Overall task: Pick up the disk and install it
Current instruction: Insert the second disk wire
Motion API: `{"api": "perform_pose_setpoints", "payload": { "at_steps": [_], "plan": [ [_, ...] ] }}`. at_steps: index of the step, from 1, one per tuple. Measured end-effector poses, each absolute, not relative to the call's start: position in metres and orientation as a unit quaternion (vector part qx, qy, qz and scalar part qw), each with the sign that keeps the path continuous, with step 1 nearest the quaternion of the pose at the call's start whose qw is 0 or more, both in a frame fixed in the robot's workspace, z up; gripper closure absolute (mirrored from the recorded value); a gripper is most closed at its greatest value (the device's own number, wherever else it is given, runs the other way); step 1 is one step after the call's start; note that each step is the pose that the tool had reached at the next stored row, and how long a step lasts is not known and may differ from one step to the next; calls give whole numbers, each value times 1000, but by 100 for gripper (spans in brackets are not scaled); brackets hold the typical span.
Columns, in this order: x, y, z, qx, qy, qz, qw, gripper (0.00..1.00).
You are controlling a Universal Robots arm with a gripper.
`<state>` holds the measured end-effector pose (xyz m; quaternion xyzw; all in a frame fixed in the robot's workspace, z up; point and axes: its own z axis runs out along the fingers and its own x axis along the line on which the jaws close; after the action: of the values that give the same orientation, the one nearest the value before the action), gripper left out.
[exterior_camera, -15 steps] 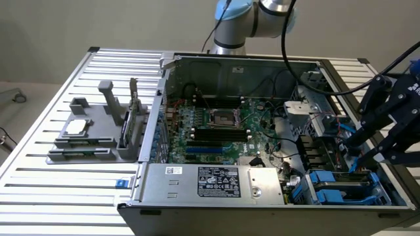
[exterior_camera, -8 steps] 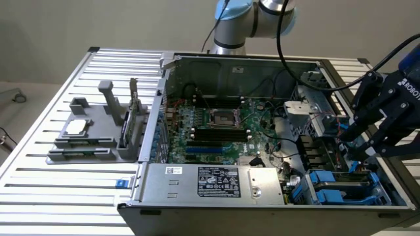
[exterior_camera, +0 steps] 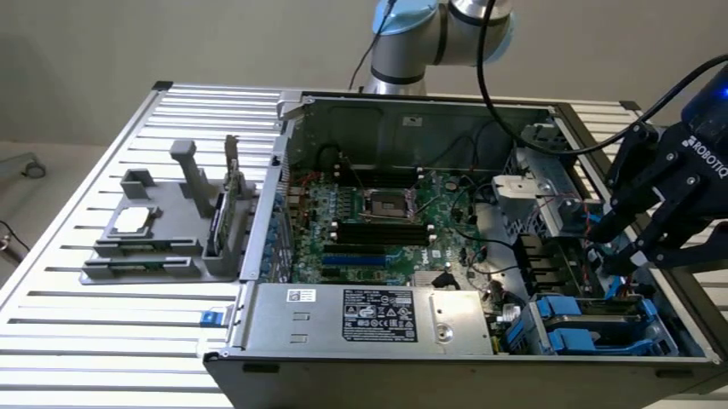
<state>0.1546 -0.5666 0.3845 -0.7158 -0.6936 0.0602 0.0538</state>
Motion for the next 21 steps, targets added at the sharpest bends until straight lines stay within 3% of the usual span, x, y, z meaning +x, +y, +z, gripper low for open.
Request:
{"api": "perform_pose_setpoints", "payload": {
  "at_steps": [21],
  "plan": [
    [148,-556,378,-718,-694,45,19,58]
  ]
}}
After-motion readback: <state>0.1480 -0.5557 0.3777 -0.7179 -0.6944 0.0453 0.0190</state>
